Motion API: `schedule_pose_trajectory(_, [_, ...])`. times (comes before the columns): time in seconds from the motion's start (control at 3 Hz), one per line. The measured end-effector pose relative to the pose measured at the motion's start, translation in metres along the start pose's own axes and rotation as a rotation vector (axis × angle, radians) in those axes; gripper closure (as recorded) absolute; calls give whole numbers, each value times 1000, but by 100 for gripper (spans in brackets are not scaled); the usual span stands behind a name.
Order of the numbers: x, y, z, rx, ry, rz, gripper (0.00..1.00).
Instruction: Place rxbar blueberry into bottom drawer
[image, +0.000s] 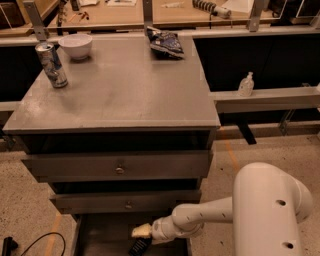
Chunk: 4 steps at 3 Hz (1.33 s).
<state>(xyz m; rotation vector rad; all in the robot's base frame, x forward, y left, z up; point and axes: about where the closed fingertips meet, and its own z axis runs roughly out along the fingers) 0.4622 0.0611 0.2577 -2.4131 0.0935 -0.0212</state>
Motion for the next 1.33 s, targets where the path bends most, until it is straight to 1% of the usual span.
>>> schedule_pose_trajectory(0.33, [-4,-4,-13,-22,-14,-35,0])
schedule_pose_trajectory(0.67, [-14,-10,-47,-30,-8,-53,16])
schedule_pose_trajectory(1.0, [-34,-24,-101,-35,-1,-75,39])
schedule_pose_trajectory(1.33, [-56,-57,-162,-90,78,-55,29])
